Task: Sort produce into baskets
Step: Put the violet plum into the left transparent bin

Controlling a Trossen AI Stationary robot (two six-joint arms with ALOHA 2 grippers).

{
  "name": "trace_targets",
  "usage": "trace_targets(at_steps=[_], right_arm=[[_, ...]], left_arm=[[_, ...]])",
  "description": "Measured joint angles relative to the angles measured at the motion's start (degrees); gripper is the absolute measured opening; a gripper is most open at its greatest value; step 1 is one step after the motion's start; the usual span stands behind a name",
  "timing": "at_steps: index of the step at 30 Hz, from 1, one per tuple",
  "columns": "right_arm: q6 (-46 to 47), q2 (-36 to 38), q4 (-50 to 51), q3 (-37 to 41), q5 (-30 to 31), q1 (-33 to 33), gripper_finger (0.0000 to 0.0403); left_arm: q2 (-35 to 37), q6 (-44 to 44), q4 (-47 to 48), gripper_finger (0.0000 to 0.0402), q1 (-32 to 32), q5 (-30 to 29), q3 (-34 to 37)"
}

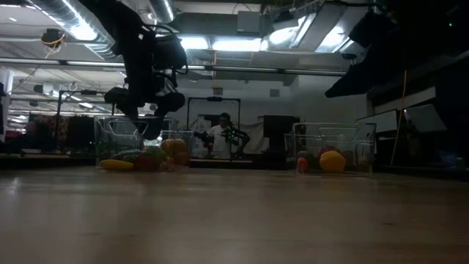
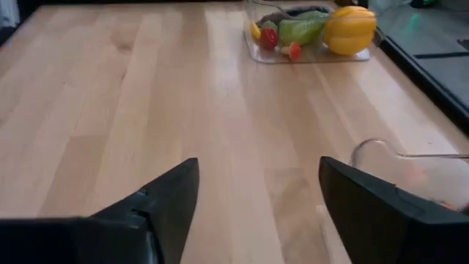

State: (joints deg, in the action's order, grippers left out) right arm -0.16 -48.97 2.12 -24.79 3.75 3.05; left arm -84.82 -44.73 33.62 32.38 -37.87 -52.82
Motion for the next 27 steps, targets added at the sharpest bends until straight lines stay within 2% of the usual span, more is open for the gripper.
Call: trace_targets(at_steps=[3, 7, 17, 19, 27], right_arm=[[0.4, 0.0, -5.1, 3.8, -0.9, 0.0, 0.0250], [1.4, 0.0, -11.9, 8.7, -0.6, 0.0, 0.0181], [1.4, 0.0, -17.7, 14.8, -0.4, 0.0, 0.0019], [1.2, 0.0, -20.4, 16.4, -0.4, 0.0, 0.0006], [1.2, 2.6, -28.9, 21.8, -0.4, 0.0, 0.0023]], left_arm=[[0.0, 0.0, 0.0, 0.0278, 0.0, 0.0, 0.0], [0.0, 0.0, 0.0, 0.0278, 0.0, 0.0, 0.0], [0.0, 0.1, 0.0, 0.0278, 0.0, 0.0, 0.0], [0.0, 0.1, 0.0, 0.0278, 0.0, 0.0, 0.0], [0.0, 0.1, 0.0, 0.0278, 0.0, 0.0, 0.0]])
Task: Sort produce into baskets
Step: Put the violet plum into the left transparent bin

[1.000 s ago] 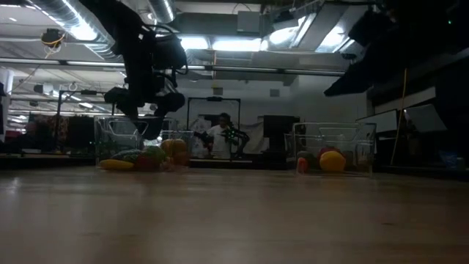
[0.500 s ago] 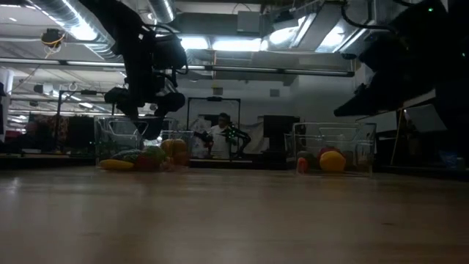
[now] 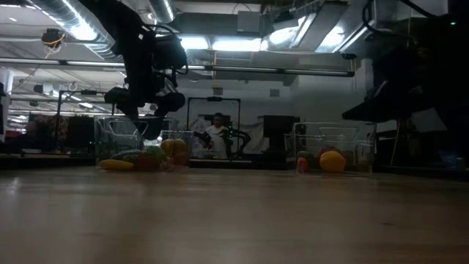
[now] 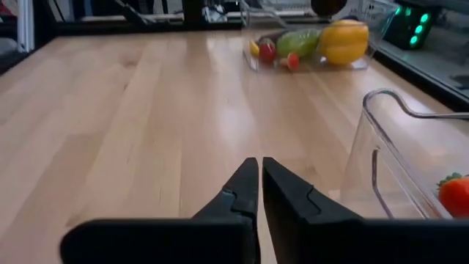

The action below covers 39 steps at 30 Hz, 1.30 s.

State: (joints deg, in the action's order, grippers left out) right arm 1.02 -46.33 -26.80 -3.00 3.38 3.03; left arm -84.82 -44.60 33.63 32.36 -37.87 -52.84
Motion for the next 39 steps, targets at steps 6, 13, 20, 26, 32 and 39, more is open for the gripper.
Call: trace_targets(at_steps=[6, 13, 20, 26, 32, 39], right_arm=[[0.6, 3.0, -1.9, 2.3, -0.2, 0.0, 0.0005], [1.2, 5.7, -0.8, 2.4, 0.5, 0.0, 0.0010], [0.8, 10.2, 0.1, 2.5, 1.1, 0.0, 0.0011], [-0.3, 16.3, 1.8, 2.5, 2.3, 0.0, 0.0012], [-0.5, 22.7, 7.5, 2.5, 6.1, 0.0, 0.0012], [-2.1, 29.3, 9.8, 2.5, 6.7, 0.0, 0.0012]], left_arm=[[0.0, 0.0, 0.0, 0.0278, 0.0, 0.0, 0.0], [0.0, 0.0, 0.0, 0.0278, 0.0, 0.0, 0.0], [0.0, 0.0, 0.3, 0.0278, 0.0, 0.0, 0.0], [0.0, 0.0, 0.3, 0.0278, 0.0, 0.0, 0.0], [0.0, 0.0, 0.3, 0.0279, 0.0, 0.0, 0.0], [0.0, -0.2, 0.2, 0.0279, 0.0, 0.0, 0.0]])
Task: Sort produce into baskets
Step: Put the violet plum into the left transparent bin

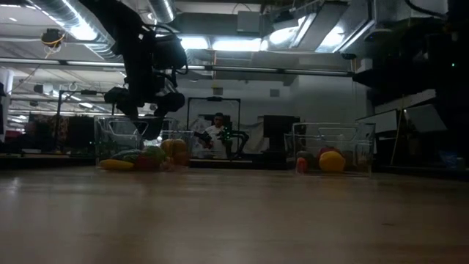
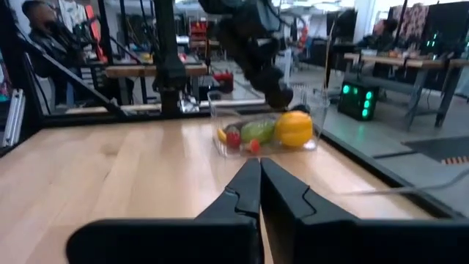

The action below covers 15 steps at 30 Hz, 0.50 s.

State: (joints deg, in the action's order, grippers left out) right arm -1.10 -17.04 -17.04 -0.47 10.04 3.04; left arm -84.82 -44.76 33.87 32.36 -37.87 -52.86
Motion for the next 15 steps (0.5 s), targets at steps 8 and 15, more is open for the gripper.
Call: trace_targets(at_steps=[8, 15], right_arm=[[-1.1, 6.4, 4.1, 0.0, 0.0, 0.0, 0.0012], [-0.8, 8.4, 9.2, 0.0, 0.1, 0.0, 0.0012]], left_arm=[[0.0, -0.1, 0.0, 0.0279, 0.0, 0.0, 0.0], [0.0, -0.2, 0.0, 0.0279, 0.0, 0.0, 0.0]])
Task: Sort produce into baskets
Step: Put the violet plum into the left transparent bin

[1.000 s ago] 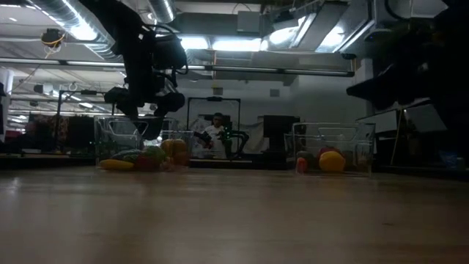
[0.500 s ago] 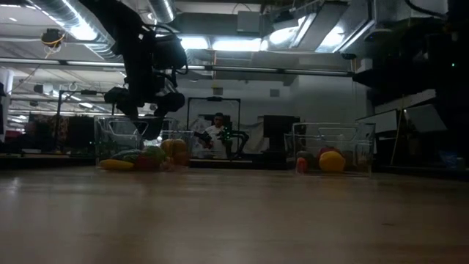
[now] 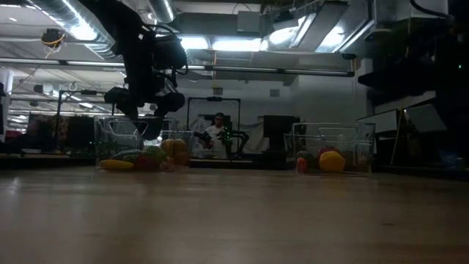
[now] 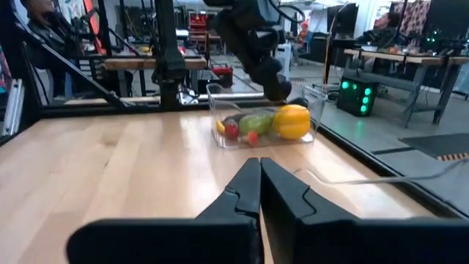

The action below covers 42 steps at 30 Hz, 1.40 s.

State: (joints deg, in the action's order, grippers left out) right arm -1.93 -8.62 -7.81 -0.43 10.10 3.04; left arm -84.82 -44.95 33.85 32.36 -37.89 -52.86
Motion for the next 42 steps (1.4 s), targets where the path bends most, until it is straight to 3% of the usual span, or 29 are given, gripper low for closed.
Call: trace_targets(at_steps=[6, 14, 42], right_arm=[[0.1, 0.0, 2.0, 0.0, 5.3, 0.0, 0.0012], [0.1, 2.6, 2.9, 0.0, 4.4, 0.0, 0.0012], [0.1, 1.6, 4.4, 0.0, 5.3, 0.0, 0.0012]], left_arm=[[0.0, 0.0, 0.0, 0.0279, 0.0, 0.0, 0.0], [0.0, -0.1, 0.0, 0.0279, 0.0, 0.0, 0.0], [0.0, -1.5, 2.7, 0.0279, 0.7, 0.0, 0.0]])
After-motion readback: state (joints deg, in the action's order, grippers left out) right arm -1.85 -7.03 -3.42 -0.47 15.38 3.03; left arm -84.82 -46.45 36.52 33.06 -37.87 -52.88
